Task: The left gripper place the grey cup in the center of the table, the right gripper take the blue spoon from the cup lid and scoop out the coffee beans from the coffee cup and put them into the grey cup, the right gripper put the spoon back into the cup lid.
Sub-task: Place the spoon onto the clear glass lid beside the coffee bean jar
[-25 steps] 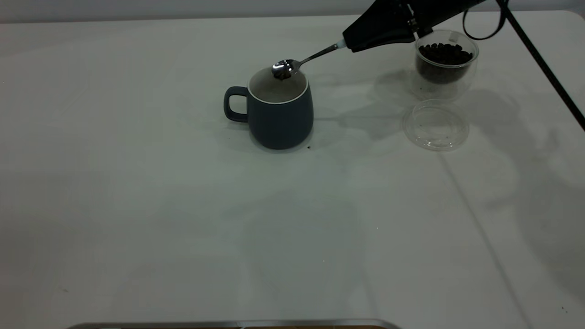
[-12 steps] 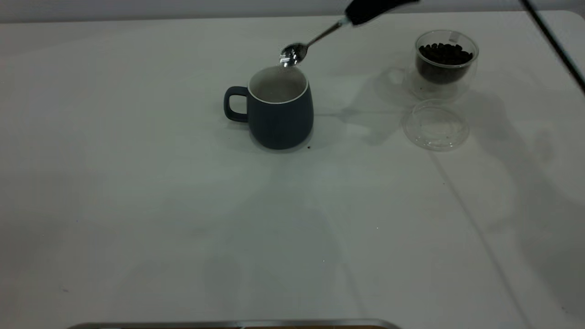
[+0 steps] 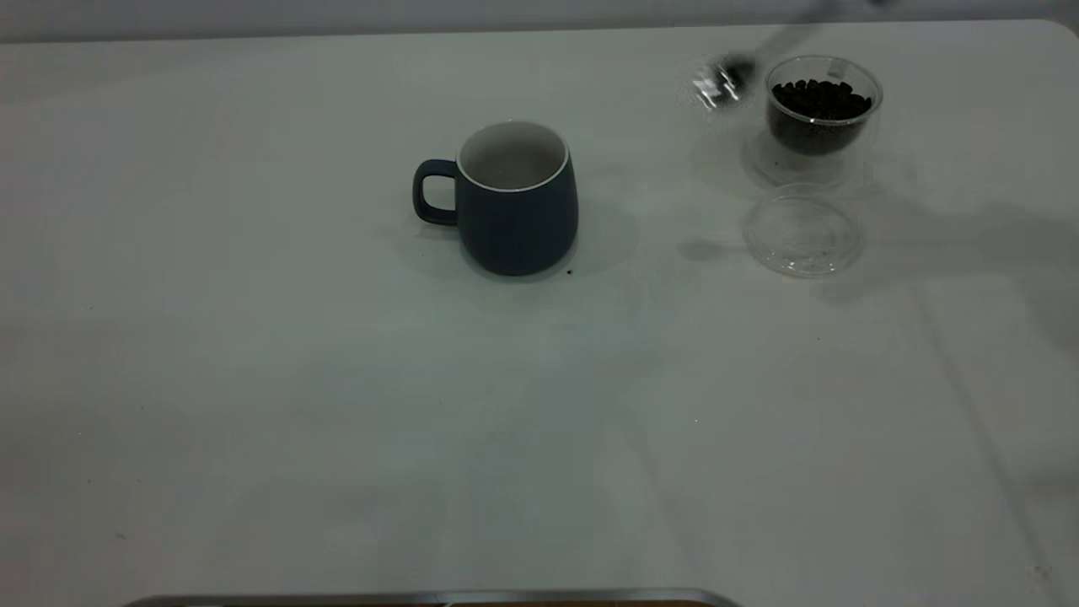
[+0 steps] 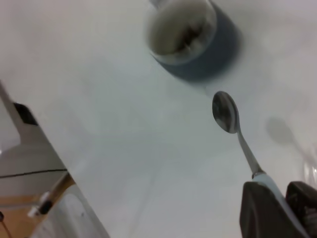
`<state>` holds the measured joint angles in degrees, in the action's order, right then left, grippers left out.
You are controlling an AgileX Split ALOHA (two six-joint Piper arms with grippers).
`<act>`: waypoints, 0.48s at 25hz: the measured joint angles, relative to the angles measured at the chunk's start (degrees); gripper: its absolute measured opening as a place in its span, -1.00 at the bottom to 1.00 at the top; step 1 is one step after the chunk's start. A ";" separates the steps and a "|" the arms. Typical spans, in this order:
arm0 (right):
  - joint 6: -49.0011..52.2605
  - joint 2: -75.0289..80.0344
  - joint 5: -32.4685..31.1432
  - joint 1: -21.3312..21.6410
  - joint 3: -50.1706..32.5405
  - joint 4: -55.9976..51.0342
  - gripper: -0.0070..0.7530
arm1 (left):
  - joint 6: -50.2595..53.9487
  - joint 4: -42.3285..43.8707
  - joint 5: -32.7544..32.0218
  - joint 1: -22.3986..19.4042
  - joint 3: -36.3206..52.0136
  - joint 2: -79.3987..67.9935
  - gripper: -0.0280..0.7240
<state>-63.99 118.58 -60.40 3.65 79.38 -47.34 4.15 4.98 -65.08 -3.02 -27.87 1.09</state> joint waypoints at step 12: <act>-0.05 12.91 9.76 8.72 -3.88 -5.94 -0.72 | 0.00 0.00 0.00 0.00 0.00 0.00 0.55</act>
<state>-64.04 131.49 -50.64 12.36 75.49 -53.28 4.15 4.98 -65.08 -3.02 -27.87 1.09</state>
